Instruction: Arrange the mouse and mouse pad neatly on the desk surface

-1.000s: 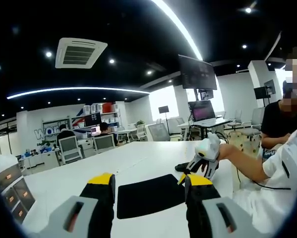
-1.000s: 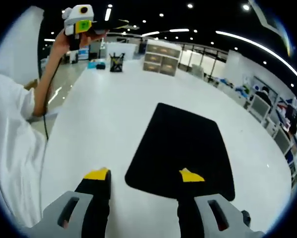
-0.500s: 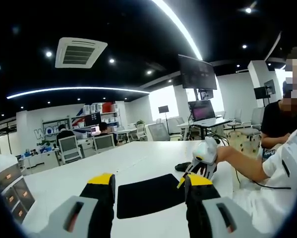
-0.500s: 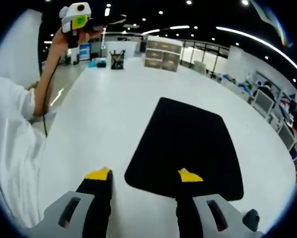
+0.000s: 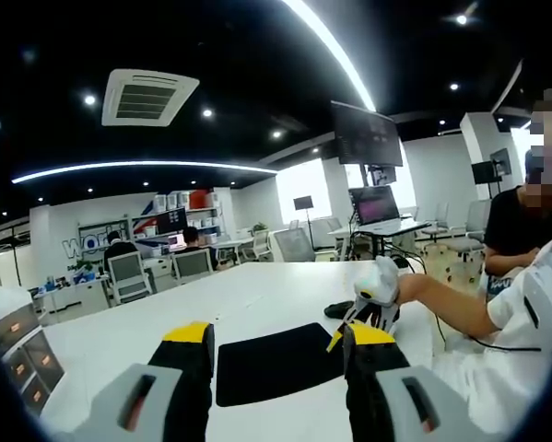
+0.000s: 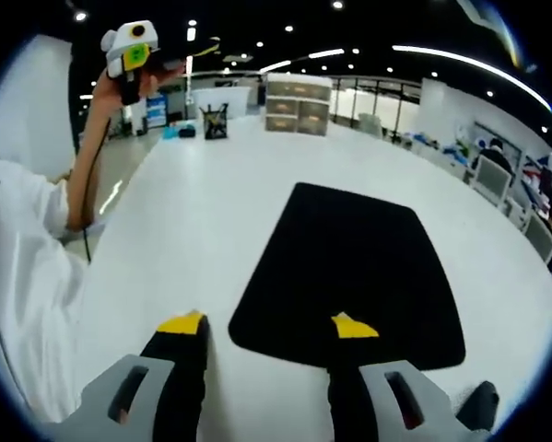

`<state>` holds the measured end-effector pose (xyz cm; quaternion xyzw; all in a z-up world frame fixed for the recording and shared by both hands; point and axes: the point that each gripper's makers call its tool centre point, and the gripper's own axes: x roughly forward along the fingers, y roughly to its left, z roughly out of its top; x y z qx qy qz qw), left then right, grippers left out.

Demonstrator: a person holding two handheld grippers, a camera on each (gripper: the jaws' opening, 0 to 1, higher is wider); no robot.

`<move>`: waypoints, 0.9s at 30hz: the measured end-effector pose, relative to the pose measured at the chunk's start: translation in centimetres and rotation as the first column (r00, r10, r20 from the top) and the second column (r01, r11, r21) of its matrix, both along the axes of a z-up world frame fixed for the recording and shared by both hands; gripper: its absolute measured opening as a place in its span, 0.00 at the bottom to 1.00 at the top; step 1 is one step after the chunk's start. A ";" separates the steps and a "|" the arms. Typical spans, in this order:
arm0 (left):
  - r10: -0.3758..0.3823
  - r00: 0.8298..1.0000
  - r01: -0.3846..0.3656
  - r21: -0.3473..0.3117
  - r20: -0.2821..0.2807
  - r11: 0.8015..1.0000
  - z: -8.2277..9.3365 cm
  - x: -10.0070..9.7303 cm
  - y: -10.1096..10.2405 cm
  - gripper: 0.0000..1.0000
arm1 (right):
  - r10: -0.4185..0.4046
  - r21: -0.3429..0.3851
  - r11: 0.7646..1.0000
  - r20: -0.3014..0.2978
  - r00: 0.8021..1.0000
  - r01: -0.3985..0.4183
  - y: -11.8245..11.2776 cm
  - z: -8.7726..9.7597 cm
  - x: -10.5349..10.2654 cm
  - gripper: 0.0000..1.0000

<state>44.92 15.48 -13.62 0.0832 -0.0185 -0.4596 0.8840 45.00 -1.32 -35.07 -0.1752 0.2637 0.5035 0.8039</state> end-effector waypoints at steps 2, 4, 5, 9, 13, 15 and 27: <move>0.001 1.000 -0.001 -0.001 -0.001 1.000 0.0 0.0 0.0 0.57 | 0.004 0.005 1.000 0.002 1.000 -0.004 0.0 0.0 0.1 0.50; 0.002 1.000 -0.002 -0.001 0.000 1.000 0.0 0.0 0.0 0.57 | 0.006 0.008 1.000 0.004 1.000 -0.006 0.0 0.1 0.1 0.50; 0.002 1.000 -0.002 -0.002 0.001 1.000 0.0 -0.1 0.0 0.57 | 0.005 0.010 1.000 0.005 1.000 -0.006 0.0 0.1 0.1 0.50; 0.006 1.000 -0.006 -0.009 0.004 1.000 0.2 0.0 0.1 0.56 | 0.005 0.013 1.000 0.006 1.000 -0.006 0.0 0.1 0.2 0.50; 0.013 1.000 -0.012 -0.013 0.004 1.000 0.3 0.1 0.3 0.56 | -0.009 0.017 1.000 0.006 1.000 0.009 -0.3 0.2 0.6 0.45; 0.012 1.000 -0.012 -0.014 0.006 1.000 0.3 0.0 0.3 0.55 | -0.021 0.025 0.999 0.011 1.000 0.021 -0.5 0.2 1.0 0.41; 0.013 1.000 -0.013 -0.014 0.007 1.000 0.3 0.0 0.3 0.55 | -0.015 0.027 1.000 0.020 1.000 0.015 -0.4 0.6 1.0 0.40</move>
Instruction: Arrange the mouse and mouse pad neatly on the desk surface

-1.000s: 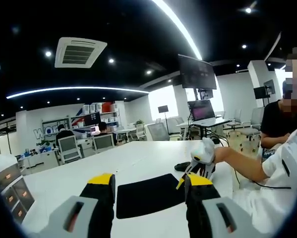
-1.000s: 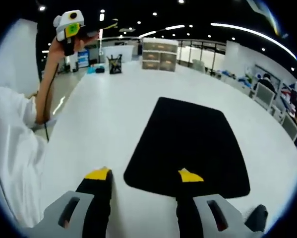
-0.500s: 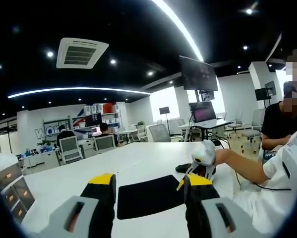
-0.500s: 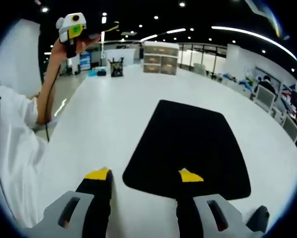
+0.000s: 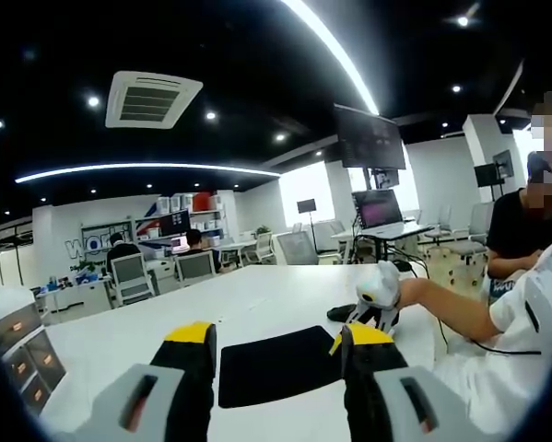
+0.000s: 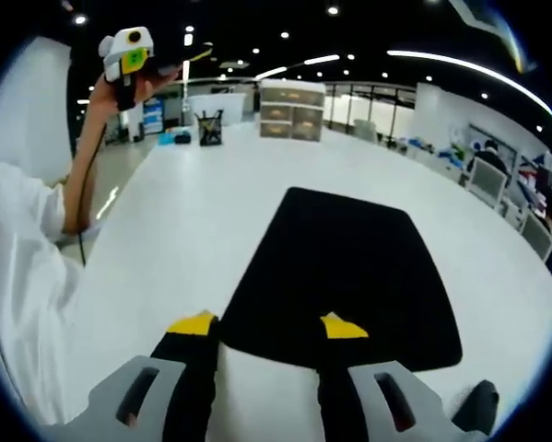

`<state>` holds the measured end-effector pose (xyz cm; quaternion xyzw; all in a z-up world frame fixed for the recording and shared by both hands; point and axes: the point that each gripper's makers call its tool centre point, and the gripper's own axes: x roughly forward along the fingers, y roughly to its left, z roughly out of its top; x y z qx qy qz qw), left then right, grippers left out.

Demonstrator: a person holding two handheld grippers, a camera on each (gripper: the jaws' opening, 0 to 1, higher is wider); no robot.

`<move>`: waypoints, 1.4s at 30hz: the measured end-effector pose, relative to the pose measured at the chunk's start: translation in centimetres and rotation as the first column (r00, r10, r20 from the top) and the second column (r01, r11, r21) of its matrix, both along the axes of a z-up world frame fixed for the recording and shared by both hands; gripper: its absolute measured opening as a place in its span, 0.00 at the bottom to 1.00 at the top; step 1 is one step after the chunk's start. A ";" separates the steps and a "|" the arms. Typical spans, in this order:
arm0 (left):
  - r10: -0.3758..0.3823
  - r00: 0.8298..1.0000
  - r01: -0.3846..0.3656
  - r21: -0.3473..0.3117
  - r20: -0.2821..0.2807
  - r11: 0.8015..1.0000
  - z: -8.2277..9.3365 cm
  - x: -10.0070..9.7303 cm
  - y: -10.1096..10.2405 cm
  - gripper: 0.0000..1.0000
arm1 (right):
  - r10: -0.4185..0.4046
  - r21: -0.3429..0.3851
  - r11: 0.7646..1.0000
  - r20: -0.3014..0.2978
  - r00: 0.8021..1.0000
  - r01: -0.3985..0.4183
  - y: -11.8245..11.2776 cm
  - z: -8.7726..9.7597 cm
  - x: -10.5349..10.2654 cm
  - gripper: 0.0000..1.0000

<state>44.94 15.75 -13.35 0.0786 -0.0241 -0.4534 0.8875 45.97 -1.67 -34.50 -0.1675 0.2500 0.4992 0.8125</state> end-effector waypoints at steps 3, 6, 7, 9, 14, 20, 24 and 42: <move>-0.001 1.000 0.001 0.000 0.001 1.000 0.0 0.0 0.0 0.55 | 0.006 0.004 1.000 0.002 1.000 -0.006 0.0 0.0 -0.1 0.39; -0.001 1.000 0.001 0.000 0.003 1.000 0.1 0.0 0.0 0.55 | 0.015 0.006 1.000 0.004 1.000 -0.015 0.0 0.0 -0.1 0.37; -0.001 1.000 0.001 0.000 0.002 1.000 0.1 0.0 0.1 0.55 | 0.022 0.007 1.000 0.005 1.000 -0.022 0.1 0.0 -0.2 0.36; 0.000 1.000 0.000 0.001 0.002 1.000 0.1 0.1 0.1 0.55 | 0.039 0.009 0.999 0.007 0.999 -0.039 0.2 0.0 -0.4 0.33; -0.002 1.000 0.002 0.005 0.001 1.000 0.0 0.0 0.0 0.55 | 0.057 0.016 0.998 0.011 0.998 -0.057 0.4 0.0 -0.6 0.28; -0.006 1.000 0.006 0.007 0.004 1.000 0.1 -0.1 -0.1 0.55 | 0.049 0.020 0.999 0.012 0.999 -0.049 0.3 0.0 -0.4 0.25; -0.004 1.000 0.004 0.007 0.003 1.000 0.0 -0.1 -0.1 0.55 | 0.040 0.017 0.999 0.012 0.999 -0.040 0.3 -0.1 -0.3 0.22; -0.006 1.000 0.006 0.013 0.002 1.000 -0.1 0.0 -0.2 0.55 | 0.022 -0.072 0.997 0.118 0.993 -0.013 0.3 0.3 0.7 0.09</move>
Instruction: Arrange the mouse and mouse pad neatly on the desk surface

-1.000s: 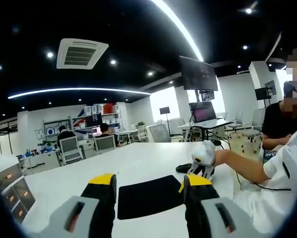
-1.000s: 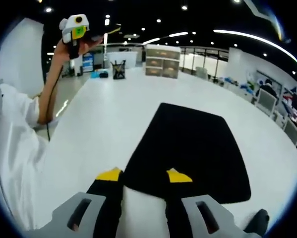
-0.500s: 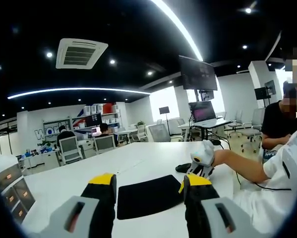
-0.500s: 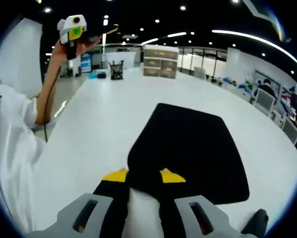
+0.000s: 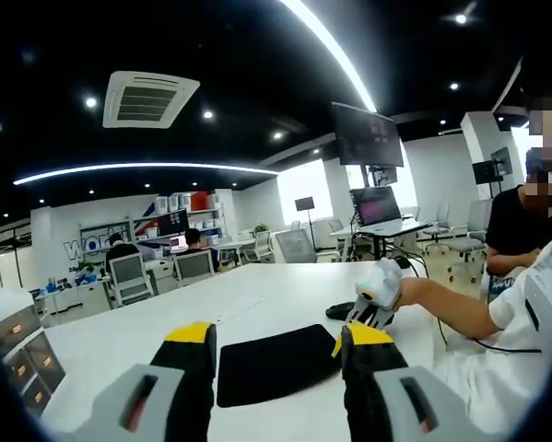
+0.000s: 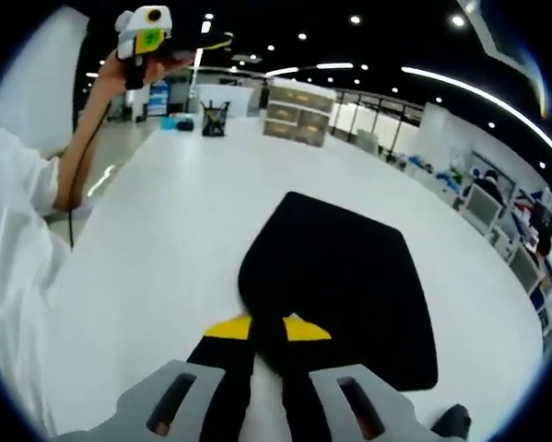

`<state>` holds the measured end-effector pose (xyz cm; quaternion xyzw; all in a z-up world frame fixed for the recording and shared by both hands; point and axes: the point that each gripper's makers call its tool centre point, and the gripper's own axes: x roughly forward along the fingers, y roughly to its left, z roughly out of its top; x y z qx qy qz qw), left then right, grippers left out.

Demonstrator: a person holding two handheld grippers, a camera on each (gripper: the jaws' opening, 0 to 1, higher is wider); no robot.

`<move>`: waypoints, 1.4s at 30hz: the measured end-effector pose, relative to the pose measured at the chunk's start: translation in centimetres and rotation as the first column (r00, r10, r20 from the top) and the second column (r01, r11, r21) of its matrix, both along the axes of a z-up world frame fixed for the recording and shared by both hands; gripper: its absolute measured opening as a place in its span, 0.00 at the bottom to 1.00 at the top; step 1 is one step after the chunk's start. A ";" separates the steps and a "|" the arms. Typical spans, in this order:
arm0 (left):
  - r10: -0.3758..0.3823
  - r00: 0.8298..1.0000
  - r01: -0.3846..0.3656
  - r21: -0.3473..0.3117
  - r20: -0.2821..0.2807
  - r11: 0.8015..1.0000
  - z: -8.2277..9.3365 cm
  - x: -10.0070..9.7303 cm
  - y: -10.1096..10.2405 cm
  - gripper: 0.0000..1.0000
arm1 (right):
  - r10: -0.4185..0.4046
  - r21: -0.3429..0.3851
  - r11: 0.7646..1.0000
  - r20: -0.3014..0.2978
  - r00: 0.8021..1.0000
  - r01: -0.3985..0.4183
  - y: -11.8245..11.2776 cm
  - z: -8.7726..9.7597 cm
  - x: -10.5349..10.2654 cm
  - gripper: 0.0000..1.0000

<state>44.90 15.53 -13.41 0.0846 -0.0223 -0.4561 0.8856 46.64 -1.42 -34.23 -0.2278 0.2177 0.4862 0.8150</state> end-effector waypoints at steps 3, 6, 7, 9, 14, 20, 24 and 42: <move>0.000 1.000 0.000 -0.001 0.001 1.000 0.0 0.0 0.0 0.55 | 0.001 -0.005 1.000 0.017 1.000 -0.001 0.1 0.2 0.0 0.08; 0.000 1.000 0.000 -0.001 0.001 1.000 0.0 0.0 0.0 0.55 | 0.004 -0.004 1.000 0.029 1.000 -0.003 0.2 0.4 0.1 0.08; 0.000 1.000 0.000 -0.001 0.001 1.000 0.0 0.0 0.0 0.55 | 0.001 0.001 1.000 0.030 1.000 -0.002 0.2 0.5 0.1 0.08; -0.001 1.000 0.001 0.000 0.000 1.000 -0.1 0.0 -0.1 0.55 | -0.002 0.010 1.000 0.032 0.999 0.002 0.3 0.8 0.1 0.07; -0.004 1.000 0.004 0.003 -0.001 1.000 -0.2 -0.1 -0.2 0.55 | -0.006 0.022 1.000 0.040 0.999 0.005 0.5 1.3 0.0 0.07; -0.003 1.000 0.003 0.002 0.000 1.000 -0.2 -0.1 -0.2 0.55 | -0.007 0.032 0.999 0.055 0.998 0.005 0.5 1.9 -0.1 0.07; -0.005 1.000 0.005 0.003 -0.002 1.000 -0.2 -0.1 -0.2 0.55 | -0.007 0.037 0.999 0.060 0.998 0.005 0.5 2.2 -0.2 0.07; -0.009 1.000 0.009 0.007 -0.003 1.000 -0.4 -0.2 -0.4 0.55 | -0.009 0.076 0.997 0.079 0.997 0.003 0.4 4.1 -0.7 0.06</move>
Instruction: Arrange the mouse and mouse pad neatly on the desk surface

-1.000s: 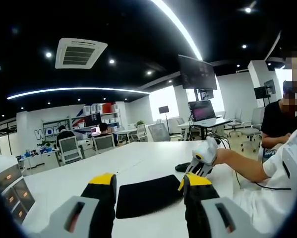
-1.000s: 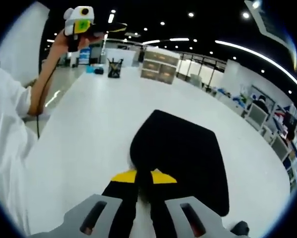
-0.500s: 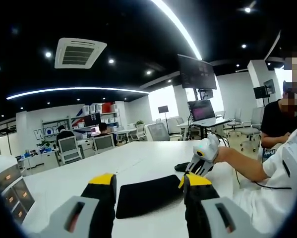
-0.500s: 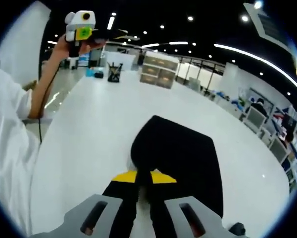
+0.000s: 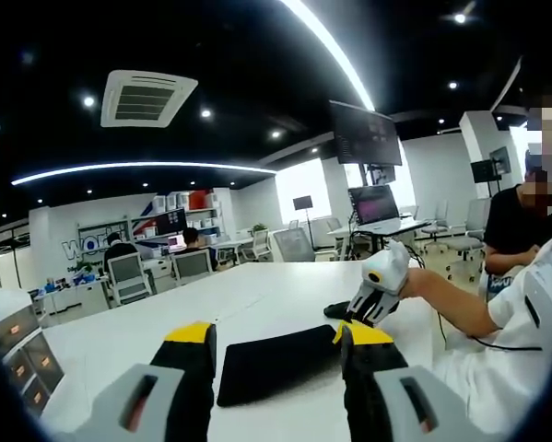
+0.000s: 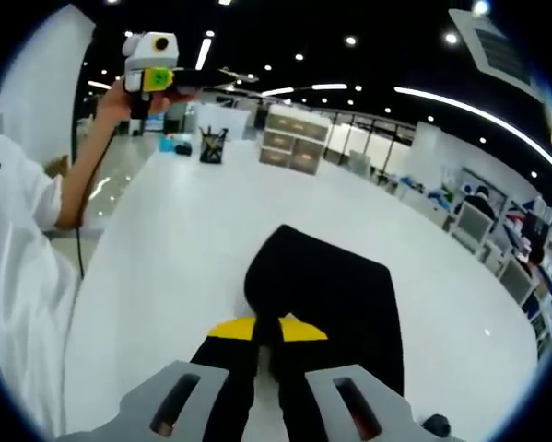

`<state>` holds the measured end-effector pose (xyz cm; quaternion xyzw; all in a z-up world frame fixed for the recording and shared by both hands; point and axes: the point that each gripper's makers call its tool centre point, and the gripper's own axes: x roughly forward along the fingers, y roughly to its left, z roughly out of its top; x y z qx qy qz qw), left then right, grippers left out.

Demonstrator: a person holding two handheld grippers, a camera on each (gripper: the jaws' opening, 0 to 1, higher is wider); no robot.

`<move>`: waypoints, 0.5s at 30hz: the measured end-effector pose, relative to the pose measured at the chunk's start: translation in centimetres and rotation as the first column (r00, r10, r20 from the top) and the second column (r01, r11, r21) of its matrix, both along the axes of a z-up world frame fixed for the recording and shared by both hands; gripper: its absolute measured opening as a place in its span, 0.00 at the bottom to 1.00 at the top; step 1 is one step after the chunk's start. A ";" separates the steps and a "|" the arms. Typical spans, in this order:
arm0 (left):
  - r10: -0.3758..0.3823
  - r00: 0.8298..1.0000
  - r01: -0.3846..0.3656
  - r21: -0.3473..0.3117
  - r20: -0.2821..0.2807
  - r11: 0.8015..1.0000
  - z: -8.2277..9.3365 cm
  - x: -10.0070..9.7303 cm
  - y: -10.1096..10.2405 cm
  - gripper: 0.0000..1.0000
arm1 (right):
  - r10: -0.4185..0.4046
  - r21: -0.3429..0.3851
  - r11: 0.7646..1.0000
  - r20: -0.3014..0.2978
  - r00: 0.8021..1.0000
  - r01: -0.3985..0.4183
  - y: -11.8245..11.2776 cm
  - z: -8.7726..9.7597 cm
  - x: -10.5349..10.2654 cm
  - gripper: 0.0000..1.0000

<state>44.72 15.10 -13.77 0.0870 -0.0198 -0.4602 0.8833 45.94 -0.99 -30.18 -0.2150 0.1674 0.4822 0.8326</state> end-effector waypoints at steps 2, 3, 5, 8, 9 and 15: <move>0.000 1.000 0.000 0.000 0.000 1.000 0.0 0.0 0.0 0.55 | 0.000 0.001 1.000 0.000 1.000 0.000 0.0 0.0 0.0 0.06; 0.000 1.000 0.000 0.000 0.000 1.000 0.0 0.0 0.0 0.55 | 0.000 0.001 1.000 0.001 1.000 0.000 0.0 0.0 0.0 0.06; -0.001 1.000 0.001 0.002 -0.002 1.000 0.0 0.1 0.0 0.55 | -0.004 0.010 1.000 0.007 1.000 0.004 0.0 0.6 -0.1 0.06; -0.006 1.000 0.006 0.005 -0.001 1.000 0.0 0.1 -0.1 0.55 | -0.007 0.023 1.000 0.017 1.000 0.007 -0.1 1.3 -0.2 0.06; -0.007 1.000 0.007 0.006 -0.001 1.000 0.0 0.1 -0.1 0.55 | -0.008 0.027 1.000 0.021 1.000 0.008 -0.1 1.5 -0.2 0.06; -0.005 1.000 0.005 0.005 -0.002 1.000 0.1 0.2 0.0 0.55 | -0.013 0.039 0.999 0.039 0.999 0.011 -0.2 2.3 -0.3 0.06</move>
